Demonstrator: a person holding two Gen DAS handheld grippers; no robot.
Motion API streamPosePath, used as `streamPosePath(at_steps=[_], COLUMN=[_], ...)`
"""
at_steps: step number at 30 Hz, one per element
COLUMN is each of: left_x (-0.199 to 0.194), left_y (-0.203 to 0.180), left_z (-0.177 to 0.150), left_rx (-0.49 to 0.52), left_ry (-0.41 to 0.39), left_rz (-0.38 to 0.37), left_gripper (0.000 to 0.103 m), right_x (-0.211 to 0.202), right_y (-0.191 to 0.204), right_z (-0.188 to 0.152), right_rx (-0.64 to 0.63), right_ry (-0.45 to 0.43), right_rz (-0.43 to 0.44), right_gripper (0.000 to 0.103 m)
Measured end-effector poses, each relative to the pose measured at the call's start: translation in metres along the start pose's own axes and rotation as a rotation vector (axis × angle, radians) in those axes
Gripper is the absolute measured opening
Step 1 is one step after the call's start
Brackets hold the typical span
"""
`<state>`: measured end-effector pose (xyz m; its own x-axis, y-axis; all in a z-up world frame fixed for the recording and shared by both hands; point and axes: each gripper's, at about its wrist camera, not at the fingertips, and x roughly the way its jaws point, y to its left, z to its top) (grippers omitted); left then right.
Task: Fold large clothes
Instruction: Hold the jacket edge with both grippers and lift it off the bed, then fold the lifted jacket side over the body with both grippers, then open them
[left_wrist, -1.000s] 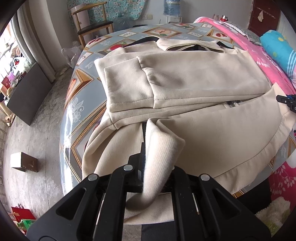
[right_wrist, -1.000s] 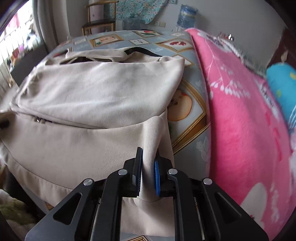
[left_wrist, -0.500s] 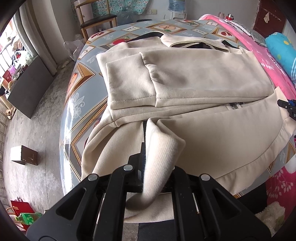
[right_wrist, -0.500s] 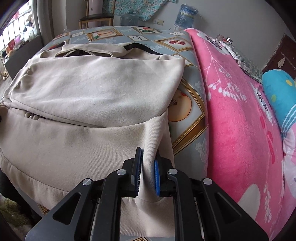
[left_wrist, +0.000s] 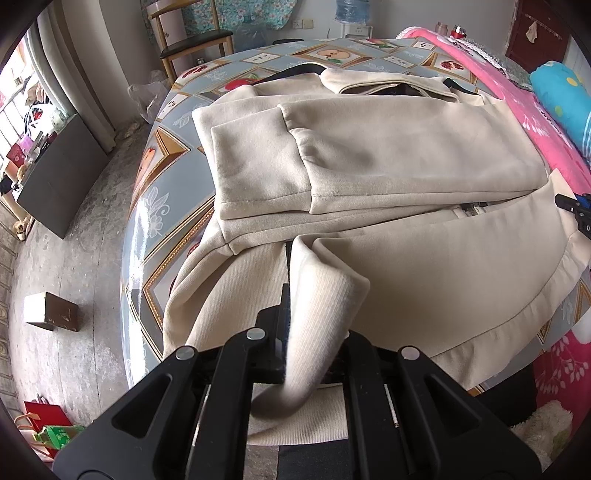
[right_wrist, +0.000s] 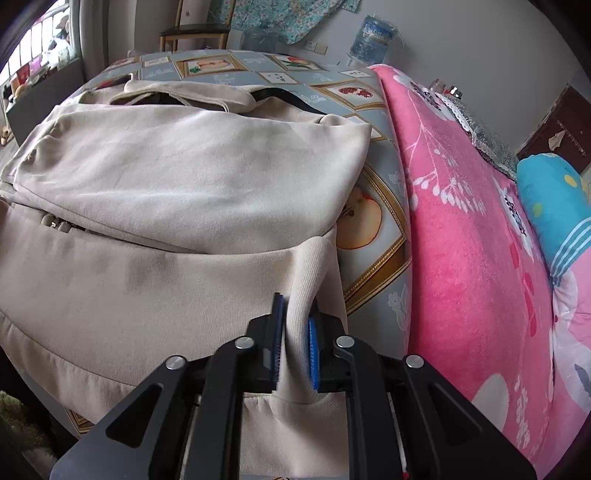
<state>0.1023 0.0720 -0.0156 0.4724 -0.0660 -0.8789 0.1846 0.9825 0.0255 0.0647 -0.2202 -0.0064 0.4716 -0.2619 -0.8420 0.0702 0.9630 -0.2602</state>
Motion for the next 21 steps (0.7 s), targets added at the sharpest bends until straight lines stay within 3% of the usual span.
streamPosePath(at_steps=[5, 13, 17, 21], left_x=[-0.026, -0.103, -0.125, -0.13], left_y=[-0.003, 0.008, 0.017, 0.028], left_z=[-0.017, -0.047, -0.041, -0.013], left_rx=[0.083, 0.056, 0.024, 0.009], left_ry=[-0.109, -0.256, -0.315, -0.352], left_rz=[-0.007, -0.109, -0.152, -0.19], left_gripper=[0.005, 0.005, 0.005, 0.005], right_x=[-0.031, -0.101, -0.118, -0.112], right_y=[-0.003, -0.014, -0.023, -0.032], right_z=[-0.01, -0.028, -0.019, 0.011], right_rx=[0.014, 0.081, 0.121, 0.113], right_ry=[-0.061, -0.173, -0.235, -0.294], right_rz=[-0.005, -0.018, -0.016, -0.033], right_gripper=[0.006, 0.006, 0.006, 0.006])
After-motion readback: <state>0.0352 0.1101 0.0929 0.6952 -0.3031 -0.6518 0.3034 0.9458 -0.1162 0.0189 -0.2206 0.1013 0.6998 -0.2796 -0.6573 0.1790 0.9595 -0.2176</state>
